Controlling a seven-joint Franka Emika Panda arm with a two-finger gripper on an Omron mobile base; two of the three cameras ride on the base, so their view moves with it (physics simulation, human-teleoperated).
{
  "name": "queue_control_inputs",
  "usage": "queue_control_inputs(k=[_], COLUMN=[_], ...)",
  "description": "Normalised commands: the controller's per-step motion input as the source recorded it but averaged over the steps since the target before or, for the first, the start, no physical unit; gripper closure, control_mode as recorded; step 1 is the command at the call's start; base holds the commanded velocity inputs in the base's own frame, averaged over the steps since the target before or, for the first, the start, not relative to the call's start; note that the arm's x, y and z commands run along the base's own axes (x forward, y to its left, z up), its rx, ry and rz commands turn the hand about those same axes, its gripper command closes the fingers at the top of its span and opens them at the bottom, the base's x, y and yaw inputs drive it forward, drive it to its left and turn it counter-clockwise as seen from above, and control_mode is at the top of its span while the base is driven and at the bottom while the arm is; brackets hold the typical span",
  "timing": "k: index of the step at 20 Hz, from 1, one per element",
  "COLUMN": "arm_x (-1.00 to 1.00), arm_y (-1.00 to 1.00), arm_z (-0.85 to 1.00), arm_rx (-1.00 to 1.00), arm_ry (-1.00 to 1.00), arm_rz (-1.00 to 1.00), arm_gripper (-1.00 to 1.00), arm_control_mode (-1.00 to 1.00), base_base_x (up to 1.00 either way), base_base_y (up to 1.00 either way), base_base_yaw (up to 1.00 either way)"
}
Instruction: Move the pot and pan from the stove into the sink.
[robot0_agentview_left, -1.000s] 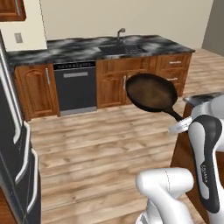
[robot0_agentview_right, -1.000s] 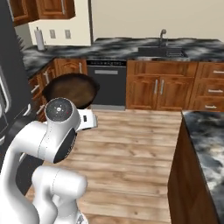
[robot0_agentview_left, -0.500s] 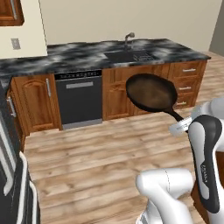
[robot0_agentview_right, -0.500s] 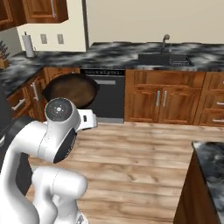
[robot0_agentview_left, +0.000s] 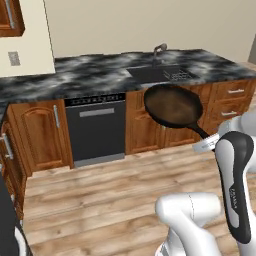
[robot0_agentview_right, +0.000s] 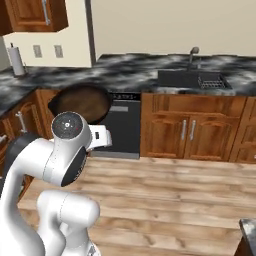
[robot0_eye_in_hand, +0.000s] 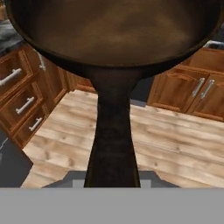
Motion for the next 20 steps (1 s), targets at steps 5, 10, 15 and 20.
queue_control_inputs(k=[5,10,15,20], arm_x=[0.0,0.0,0.0,0.0], arm_y=[0.0,0.0,0.0,0.0], arm_z=[0.0,0.0,0.0,0.0], arm_rx=[0.0,0.0,0.0,0.0], arm_ry=[0.0,0.0,0.0,0.0], arm_rz=[0.0,0.0,0.0,0.0], arm_gripper=[1.0,1.0,1.0,1.0], arm_control_mode=[1.0,1.0,1.0,1.0], base_base_x=[1.0,1.0,1.0,0.97], base_base_y=[0.21,0.21,0.19,0.19], base_base_yaw=[0.0,0.0,0.0,0.01])
